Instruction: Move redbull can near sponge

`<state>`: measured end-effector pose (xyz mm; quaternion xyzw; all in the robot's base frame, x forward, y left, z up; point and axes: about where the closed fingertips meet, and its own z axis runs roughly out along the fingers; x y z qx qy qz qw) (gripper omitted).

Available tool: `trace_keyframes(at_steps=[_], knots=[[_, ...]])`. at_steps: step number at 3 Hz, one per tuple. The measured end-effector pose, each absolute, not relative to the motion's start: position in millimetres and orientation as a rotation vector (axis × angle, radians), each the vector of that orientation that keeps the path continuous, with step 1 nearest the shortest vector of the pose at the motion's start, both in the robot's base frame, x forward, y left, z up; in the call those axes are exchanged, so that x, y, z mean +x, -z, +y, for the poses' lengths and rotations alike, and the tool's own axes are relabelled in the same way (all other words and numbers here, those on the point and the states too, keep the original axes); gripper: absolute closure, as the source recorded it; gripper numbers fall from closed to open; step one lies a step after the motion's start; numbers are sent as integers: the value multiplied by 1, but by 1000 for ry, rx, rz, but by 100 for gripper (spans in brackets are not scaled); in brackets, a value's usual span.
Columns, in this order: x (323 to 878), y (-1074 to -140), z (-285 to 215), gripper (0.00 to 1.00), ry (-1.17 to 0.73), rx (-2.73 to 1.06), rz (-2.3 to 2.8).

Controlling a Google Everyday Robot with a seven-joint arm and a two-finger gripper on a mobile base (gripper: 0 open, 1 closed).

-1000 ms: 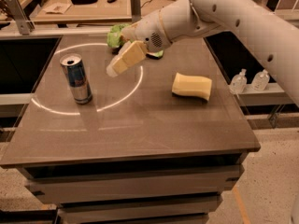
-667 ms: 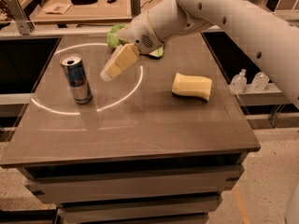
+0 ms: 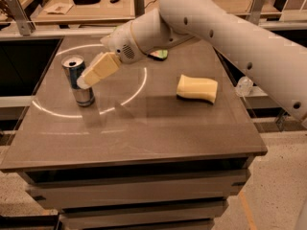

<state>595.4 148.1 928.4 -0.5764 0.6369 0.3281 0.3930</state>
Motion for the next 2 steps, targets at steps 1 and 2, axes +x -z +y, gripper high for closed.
trace_keyframes(at_steps=[1,2], knots=[[591,-931,171,0,-882,-1439,1579],[582,-932,197,0,-943,-1442,1532]])
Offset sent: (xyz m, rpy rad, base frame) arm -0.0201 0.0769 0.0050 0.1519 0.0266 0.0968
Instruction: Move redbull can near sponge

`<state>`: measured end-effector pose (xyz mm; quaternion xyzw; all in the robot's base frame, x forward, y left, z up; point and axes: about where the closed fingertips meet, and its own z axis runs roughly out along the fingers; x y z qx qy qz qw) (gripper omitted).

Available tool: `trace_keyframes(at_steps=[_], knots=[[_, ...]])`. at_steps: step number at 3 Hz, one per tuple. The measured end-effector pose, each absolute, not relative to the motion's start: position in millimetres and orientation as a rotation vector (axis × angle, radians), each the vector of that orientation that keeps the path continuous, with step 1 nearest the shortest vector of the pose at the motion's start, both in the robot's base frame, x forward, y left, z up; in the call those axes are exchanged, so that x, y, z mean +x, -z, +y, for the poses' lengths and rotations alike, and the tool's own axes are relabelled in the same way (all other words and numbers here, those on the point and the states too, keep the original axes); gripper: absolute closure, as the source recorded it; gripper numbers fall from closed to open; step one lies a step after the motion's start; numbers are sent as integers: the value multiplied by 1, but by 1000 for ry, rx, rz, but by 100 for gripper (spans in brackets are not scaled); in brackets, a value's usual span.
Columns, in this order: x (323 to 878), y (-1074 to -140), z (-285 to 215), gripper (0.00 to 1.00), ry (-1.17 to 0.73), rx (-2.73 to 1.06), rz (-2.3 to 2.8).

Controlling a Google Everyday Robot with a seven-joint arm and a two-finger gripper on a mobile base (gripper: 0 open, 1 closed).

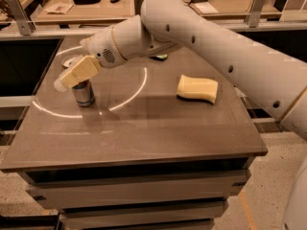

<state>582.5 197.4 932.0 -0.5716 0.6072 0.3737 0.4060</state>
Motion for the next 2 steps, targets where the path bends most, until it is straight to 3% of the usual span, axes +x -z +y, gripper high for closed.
trace_keyframes(at_steps=[1,2], knots=[[574,-928,213,0,-996,-1450,1503],[576,-926,214,18,-1025,-1452,1472]])
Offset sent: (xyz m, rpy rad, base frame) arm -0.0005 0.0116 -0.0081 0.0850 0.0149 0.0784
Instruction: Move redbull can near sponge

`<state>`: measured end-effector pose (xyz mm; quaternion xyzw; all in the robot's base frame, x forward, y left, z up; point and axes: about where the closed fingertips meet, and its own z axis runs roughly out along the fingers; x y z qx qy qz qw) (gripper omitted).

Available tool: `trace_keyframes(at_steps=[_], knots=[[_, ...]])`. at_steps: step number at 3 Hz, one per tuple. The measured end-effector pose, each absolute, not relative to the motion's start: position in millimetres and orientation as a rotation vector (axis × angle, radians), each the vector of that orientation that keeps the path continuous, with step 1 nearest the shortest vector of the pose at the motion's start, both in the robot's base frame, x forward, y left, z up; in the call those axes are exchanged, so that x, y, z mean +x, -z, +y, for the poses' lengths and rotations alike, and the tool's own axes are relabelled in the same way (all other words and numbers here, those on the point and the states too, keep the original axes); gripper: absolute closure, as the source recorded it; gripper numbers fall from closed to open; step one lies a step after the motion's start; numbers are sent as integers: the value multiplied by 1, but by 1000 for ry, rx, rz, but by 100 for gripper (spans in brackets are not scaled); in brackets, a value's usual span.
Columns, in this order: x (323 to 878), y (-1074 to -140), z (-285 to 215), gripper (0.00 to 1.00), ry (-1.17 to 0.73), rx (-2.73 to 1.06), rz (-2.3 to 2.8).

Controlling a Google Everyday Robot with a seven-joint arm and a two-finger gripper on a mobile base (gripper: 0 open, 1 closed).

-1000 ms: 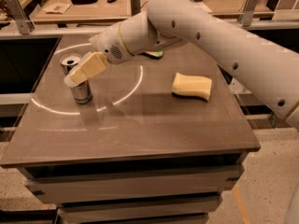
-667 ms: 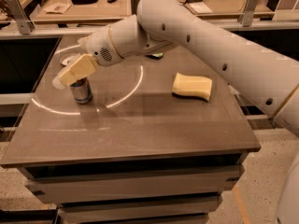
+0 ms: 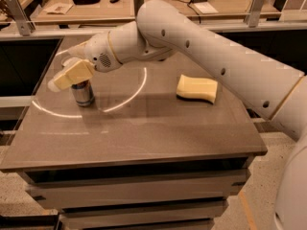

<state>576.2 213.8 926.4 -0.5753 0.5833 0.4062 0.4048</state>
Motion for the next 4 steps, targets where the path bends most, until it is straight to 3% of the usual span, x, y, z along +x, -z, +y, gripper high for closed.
trace_keyframes(at_steps=[3,4], knots=[[614,-939,217,88,-1031,-1516,1326],[629,-942,192,100,-992,-1507,1366]])
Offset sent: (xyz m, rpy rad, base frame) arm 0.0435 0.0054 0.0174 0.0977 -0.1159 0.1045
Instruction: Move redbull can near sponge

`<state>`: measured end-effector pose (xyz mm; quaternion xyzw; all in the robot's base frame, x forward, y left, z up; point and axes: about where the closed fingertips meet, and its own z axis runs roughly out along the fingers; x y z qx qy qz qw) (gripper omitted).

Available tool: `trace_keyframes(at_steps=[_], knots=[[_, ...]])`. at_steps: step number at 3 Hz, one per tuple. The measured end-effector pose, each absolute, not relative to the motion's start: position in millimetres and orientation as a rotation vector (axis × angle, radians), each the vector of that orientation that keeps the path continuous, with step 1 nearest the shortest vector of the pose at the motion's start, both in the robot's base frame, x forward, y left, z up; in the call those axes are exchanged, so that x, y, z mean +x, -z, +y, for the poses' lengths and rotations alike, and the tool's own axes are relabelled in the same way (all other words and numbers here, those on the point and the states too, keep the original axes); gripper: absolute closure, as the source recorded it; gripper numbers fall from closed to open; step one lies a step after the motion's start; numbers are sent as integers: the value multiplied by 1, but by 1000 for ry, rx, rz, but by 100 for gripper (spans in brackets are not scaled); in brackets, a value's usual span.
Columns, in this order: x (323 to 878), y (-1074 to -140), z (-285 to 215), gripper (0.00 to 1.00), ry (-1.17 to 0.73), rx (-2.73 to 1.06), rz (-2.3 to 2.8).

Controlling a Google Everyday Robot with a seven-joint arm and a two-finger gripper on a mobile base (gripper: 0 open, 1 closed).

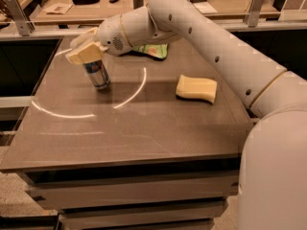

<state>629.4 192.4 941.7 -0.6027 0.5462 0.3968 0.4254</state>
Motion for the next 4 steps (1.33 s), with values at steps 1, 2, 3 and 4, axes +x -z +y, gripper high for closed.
trace_keyframes(at_steps=[1,2,3,4], knots=[[633,-942,154,100,-953,-1487,1446],[628,-940,118,100,-922,-1437,1531],[617,-933,82,100,-892,-1353,1624],[611,-919,42,100,-852,-1221,1714]])
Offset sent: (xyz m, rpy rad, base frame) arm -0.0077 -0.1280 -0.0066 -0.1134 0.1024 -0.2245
